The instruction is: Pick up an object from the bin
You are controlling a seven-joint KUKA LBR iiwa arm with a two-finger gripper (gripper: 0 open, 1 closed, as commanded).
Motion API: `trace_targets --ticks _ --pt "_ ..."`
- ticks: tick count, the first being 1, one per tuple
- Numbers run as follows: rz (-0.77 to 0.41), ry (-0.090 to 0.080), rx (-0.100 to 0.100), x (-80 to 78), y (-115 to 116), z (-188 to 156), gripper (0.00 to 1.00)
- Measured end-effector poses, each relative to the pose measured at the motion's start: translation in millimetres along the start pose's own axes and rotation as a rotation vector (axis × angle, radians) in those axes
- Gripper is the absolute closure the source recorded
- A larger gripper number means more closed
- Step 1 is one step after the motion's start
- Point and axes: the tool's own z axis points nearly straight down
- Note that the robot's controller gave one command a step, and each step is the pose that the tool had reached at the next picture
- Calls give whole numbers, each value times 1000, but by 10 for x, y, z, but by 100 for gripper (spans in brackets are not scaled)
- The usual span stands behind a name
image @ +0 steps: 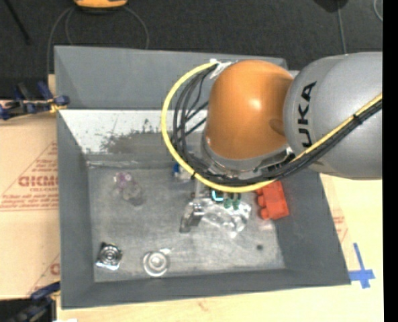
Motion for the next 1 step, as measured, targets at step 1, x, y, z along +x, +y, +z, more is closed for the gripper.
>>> trace_targets --ticks 1 --pt "-83 -13 0 91 -554 1555 0"
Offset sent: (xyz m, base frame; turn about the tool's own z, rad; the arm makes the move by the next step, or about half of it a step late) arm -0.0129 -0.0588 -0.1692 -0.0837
